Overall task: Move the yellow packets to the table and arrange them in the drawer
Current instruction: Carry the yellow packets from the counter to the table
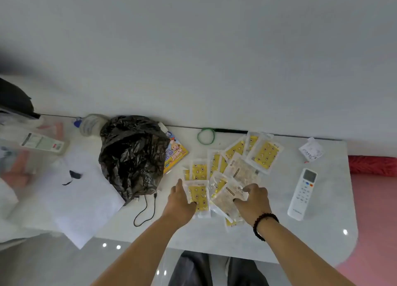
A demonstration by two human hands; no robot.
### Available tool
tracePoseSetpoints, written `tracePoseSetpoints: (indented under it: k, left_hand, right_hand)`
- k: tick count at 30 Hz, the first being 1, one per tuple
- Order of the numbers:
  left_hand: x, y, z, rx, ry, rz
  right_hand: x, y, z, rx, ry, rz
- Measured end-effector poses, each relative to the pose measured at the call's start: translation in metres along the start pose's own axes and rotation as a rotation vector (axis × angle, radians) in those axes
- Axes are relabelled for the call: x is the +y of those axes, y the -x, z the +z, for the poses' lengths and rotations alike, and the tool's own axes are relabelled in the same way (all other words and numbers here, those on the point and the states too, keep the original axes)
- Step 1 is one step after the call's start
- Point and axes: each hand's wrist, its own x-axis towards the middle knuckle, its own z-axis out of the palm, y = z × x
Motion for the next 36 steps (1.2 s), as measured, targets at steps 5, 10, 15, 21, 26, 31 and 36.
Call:
tracePoseSetpoints:
  k: [5,10,15,21,26,31,36]
  left_hand:
    - [-0.011,-0.020,0.029,0.106,-0.022,0.020]
    - [-0.024,-0.032,0.056,0.281,-0.016,0.014]
    - [-0.028,-0.037,0.064,0.280,0.203,-0.128]
    - [-0.030,-0.018,0.056,0.299,0.388,-0.189]
    - [-0.034,-0.001,0.051,0.279,0.566,-0.181]
    - [-0.028,0.006,0.045,0.229,0.763,-0.143]
    - [-0.014,0.002,0.048,0.191,0.812,-0.121]
  right_hand:
    - [0.021,-0.027,0.032,0.060,-0.139,0.221]
    - [0.027,-0.047,0.062,0.153,-0.256,0.359]
    - [0.012,-0.059,0.078,0.294,-0.164,0.488]
    - [0.010,-0.057,0.073,0.218,-0.191,0.489]
    - [0.036,-0.048,0.059,0.197,-0.366,0.380]
    - [0.060,-0.040,0.046,0.263,-0.505,0.231]
    - [0.080,-0.035,0.033,0.355,-0.503,0.181]
